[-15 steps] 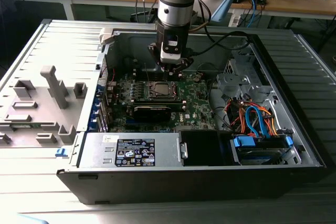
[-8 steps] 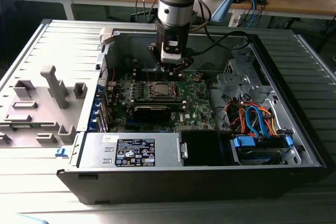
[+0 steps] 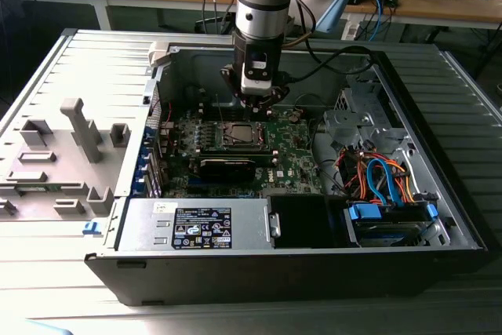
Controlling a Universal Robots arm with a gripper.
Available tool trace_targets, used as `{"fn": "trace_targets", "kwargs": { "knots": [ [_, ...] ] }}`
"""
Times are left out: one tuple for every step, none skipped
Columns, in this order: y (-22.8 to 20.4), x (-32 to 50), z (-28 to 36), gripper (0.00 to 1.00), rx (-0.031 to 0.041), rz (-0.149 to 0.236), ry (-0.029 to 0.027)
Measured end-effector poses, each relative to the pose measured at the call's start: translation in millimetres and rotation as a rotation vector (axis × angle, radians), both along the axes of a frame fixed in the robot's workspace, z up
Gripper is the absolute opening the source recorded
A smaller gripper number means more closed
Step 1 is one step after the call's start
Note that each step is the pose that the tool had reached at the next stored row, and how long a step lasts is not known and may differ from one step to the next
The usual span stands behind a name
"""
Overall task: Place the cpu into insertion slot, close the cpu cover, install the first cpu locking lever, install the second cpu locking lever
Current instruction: 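Install the first cpu locking lever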
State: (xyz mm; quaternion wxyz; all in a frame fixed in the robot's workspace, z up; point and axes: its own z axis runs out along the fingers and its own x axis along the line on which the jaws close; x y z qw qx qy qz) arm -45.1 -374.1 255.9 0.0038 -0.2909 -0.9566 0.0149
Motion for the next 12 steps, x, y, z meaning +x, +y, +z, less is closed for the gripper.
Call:
{"fn": "trace_targets", "kwargs": {
  "knots": [
    [0.0,0.0,0.0,0.11,0.0,0.001,0.0],
    [0.0,0.0,0.0,0.11,0.0,0.003,0.0],
    [0.0,0.0,0.0,0.11,0.0,0.007,0.0],
    [0.0,0.0,0.0,0.11,0.0,0.011,0.0],
    [0.0,0.0,0.0,0.11,0.0,0.015,0.0],
    [0.0,0.0,0.0,0.11,0.0,0.017,0.0],
    [0.0,0.0,0.0,0.11,0.0001,0.019,0.0],
    [0.0,0.0,0.0,0.11,0.0,0.021,0.0],
    [0.0,0.0,0.0,0.11,0.0,0.023,0.0],
    [0.0,0.0,0.0,0.11,0.0,0.025,0.0],
    [0.0,0.0,0.0,0.11,0.0,0.027,0.0],
    [0.0,0.0,0.0,0.11,0.0,0.029,0.0]
  ]
}}
